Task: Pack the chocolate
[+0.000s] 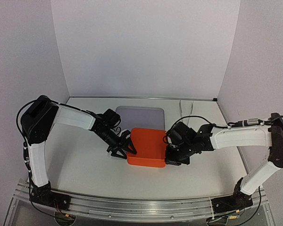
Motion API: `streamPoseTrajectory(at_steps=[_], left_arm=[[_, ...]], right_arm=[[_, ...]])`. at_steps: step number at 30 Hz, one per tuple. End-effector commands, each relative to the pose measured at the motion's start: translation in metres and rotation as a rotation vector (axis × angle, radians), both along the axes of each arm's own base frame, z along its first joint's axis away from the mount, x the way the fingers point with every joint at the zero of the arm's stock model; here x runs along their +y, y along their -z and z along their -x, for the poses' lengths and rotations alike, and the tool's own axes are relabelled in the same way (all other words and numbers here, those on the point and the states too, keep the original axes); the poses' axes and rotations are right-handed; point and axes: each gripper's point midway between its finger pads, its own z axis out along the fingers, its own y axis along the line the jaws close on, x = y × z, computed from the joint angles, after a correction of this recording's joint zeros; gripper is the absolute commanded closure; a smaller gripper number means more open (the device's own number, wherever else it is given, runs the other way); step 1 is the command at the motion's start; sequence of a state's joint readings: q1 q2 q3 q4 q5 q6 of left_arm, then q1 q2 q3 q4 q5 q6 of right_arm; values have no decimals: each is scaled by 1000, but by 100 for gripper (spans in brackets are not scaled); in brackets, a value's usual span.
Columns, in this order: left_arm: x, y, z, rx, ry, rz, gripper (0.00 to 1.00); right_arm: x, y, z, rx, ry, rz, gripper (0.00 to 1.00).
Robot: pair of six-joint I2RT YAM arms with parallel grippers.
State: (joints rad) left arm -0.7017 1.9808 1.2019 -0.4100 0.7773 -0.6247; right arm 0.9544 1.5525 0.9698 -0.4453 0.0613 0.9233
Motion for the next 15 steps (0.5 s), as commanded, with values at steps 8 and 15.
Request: streamPoseTrajectory(at_steps=[8,15], left_arm=[[57,75,17,3,-59,-339,36],[51,68,10,-22,-57,-319,36]], right_arm=[[-25,27,20,116,32,170,100],[10,-87,-12,-171,-116,-22,100]])
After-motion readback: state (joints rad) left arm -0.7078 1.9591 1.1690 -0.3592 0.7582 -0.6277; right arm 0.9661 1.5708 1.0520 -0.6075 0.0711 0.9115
